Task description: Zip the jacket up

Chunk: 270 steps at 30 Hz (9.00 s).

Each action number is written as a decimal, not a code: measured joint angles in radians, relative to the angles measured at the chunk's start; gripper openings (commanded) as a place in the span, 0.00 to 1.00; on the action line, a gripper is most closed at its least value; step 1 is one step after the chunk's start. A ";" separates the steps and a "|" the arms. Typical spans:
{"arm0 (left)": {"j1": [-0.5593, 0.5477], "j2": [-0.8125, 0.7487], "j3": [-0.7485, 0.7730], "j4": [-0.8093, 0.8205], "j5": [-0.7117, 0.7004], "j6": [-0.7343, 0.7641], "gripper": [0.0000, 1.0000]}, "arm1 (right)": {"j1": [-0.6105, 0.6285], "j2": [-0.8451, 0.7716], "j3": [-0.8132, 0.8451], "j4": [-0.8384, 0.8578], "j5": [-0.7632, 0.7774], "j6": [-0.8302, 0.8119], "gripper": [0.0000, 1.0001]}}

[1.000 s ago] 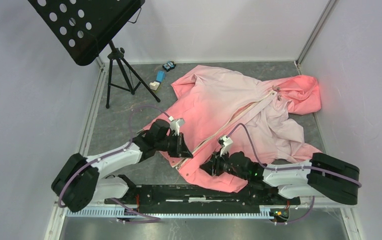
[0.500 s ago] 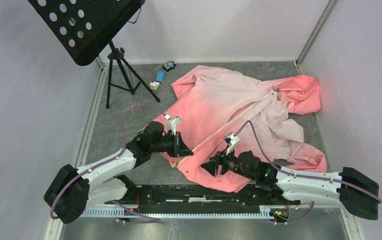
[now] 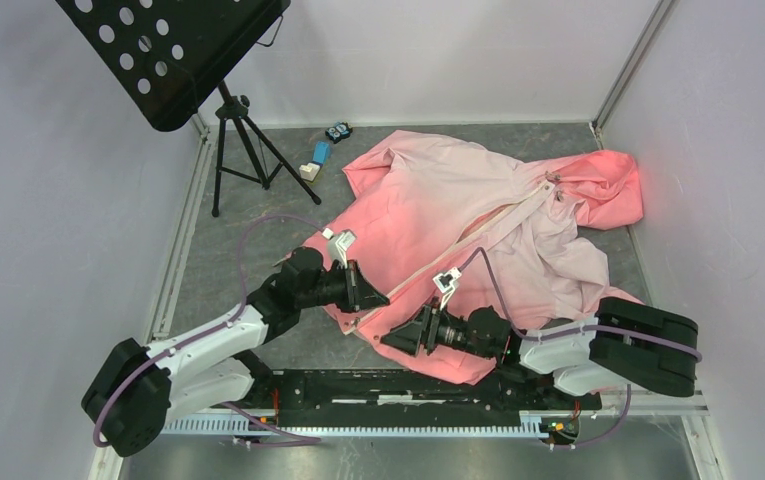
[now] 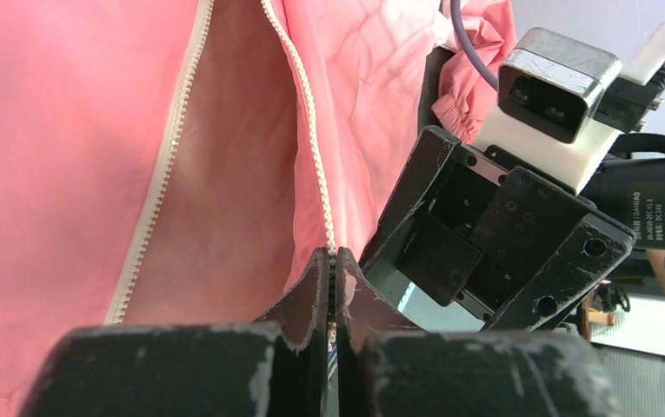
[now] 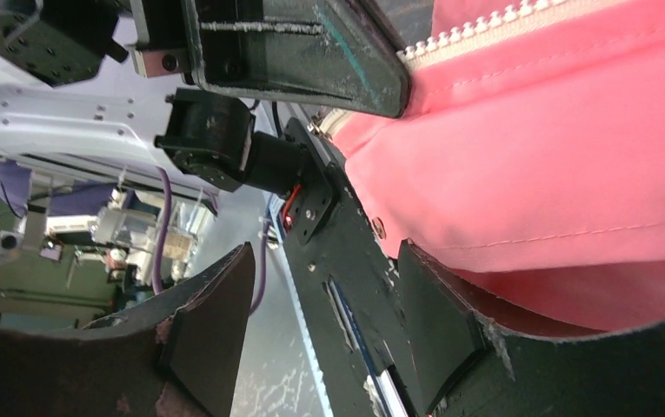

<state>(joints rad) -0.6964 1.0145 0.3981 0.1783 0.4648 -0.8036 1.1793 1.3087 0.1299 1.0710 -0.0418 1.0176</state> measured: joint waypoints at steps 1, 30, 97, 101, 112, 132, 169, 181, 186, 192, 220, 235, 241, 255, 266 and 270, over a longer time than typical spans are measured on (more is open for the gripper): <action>0.000 0.000 -0.001 0.002 0.000 -0.003 0.02 | 0.000 0.013 -0.004 0.025 0.008 0.012 0.69; 0.000 0.008 -0.082 0.222 0.097 -0.274 0.02 | -0.032 0.179 -0.030 0.341 0.111 0.050 0.61; -0.001 0.005 0.031 0.028 0.182 -0.113 0.75 | -0.113 0.174 -0.045 0.385 -0.035 -0.131 0.00; -0.001 -0.065 0.034 -0.092 0.143 -0.074 0.73 | -0.159 0.153 -0.067 0.399 -0.083 -0.151 0.00; -0.001 -0.123 0.006 -0.169 0.128 -0.068 0.43 | -0.203 0.111 -0.087 0.401 -0.168 -0.178 0.00; -0.001 -0.203 0.032 -0.379 0.103 -0.013 0.85 | -0.265 -0.044 -0.108 0.357 -0.225 -0.282 0.00; -0.065 0.072 0.172 -0.197 0.154 0.054 0.02 | -0.275 0.115 -0.051 0.364 -0.364 -0.247 0.08; -0.070 0.073 0.138 -0.173 0.132 0.034 0.02 | -0.274 0.208 -0.064 0.401 -0.329 -0.117 0.42; -0.075 0.073 0.132 -0.152 0.113 0.031 0.02 | -0.244 0.245 -0.065 0.405 -0.324 -0.067 0.50; -0.076 0.069 0.132 -0.127 0.102 0.027 0.02 | -0.204 0.237 -0.077 0.406 -0.302 -0.063 0.56; -0.076 0.047 0.115 -0.111 0.090 0.021 0.02 | -0.180 0.276 -0.055 0.409 -0.183 0.061 0.59; -0.076 0.039 0.114 -0.083 0.094 0.021 0.02 | -0.178 0.234 -0.061 0.409 -0.178 0.059 0.61; -0.076 0.029 0.114 -0.081 0.096 0.021 0.02 | -0.178 0.205 -0.070 0.409 -0.170 0.059 0.61; -0.076 0.028 0.076 0.023 0.121 0.005 0.02 | -0.173 0.185 -0.065 0.409 -0.163 0.060 0.32; -0.076 0.028 0.069 0.018 0.120 0.005 0.02 | -0.173 0.185 -0.065 0.410 -0.158 0.032 0.00; -0.076 0.023 0.077 -0.024 0.110 0.009 0.38 | -0.173 0.185 -0.070 0.410 -0.166 -0.010 0.00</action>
<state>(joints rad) -0.7719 1.0378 0.4747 0.1547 0.5751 -0.7948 1.0061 1.4940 0.0597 1.4811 -0.2073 1.0080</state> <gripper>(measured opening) 0.090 0.024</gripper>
